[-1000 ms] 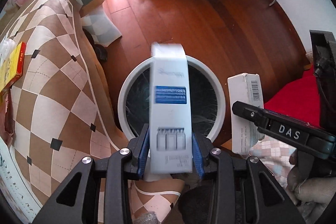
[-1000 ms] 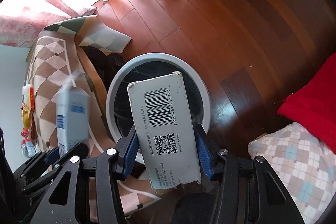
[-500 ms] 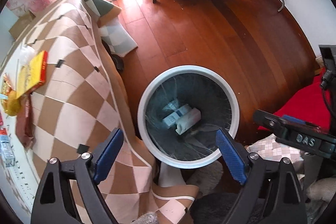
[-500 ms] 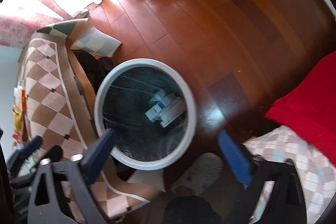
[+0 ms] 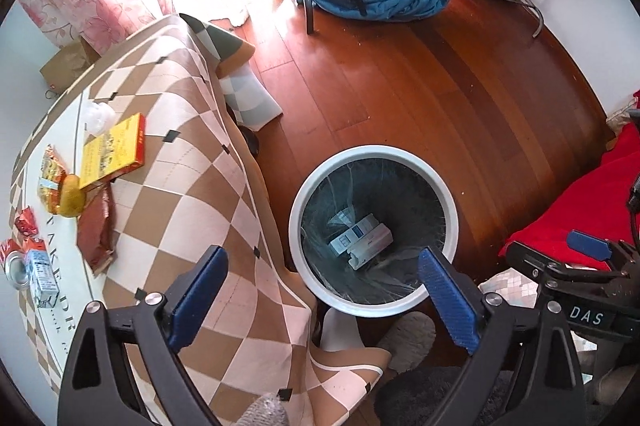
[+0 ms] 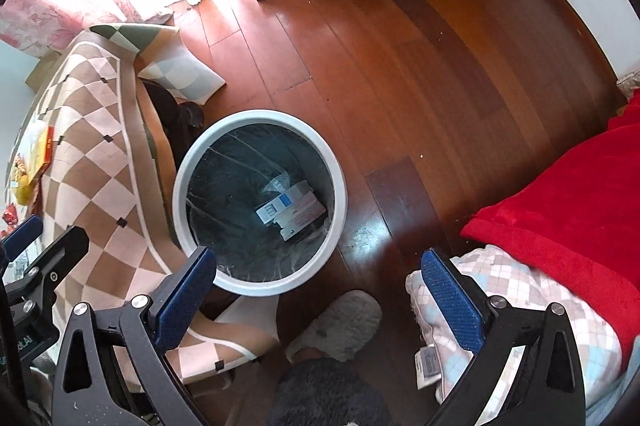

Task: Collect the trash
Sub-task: 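Move both tools back toward the table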

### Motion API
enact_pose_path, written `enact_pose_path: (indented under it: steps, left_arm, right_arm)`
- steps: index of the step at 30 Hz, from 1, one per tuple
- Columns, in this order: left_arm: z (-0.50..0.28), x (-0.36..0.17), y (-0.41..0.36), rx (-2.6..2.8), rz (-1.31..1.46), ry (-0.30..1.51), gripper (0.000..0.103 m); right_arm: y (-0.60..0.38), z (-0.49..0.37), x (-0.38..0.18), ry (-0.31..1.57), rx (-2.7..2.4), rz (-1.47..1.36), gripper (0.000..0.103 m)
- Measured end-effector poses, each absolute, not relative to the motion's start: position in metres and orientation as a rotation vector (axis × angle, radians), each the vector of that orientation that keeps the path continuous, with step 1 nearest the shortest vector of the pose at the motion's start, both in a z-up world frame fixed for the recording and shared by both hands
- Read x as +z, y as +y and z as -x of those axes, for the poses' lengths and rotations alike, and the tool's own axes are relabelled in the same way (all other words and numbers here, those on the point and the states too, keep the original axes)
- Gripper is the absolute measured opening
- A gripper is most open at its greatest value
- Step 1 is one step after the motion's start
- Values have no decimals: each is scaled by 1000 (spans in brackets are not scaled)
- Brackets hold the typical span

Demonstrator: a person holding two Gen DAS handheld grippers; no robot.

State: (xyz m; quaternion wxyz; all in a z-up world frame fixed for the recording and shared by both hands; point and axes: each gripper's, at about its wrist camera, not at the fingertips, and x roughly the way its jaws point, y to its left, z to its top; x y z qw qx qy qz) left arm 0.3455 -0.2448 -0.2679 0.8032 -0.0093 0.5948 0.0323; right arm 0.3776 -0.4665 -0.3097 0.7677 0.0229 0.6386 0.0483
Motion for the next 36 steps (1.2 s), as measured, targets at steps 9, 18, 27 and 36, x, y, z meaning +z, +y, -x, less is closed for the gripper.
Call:
enact_pose_path:
  steps: [9, 18, 27, 36]
  left_arm:
    - [-323, -232, -247, 72, 19, 1213, 98]
    - [-292, -189, -234, 100, 33, 1146, 98]
    - [-254, -132, -156, 210, 149, 1042, 98]
    - [-193, -147, 9, 509, 282, 1060, 98]
  right_arm:
    - [-466, -350, -262, 1315, 113, -69, 103]
    - [-461, -317, -210, 1230, 147, -122, 103]
    - [-413, -290, -143, 1117, 257, -178, 103]
    - [-239, -282, -148, 1191, 491, -68, 103]
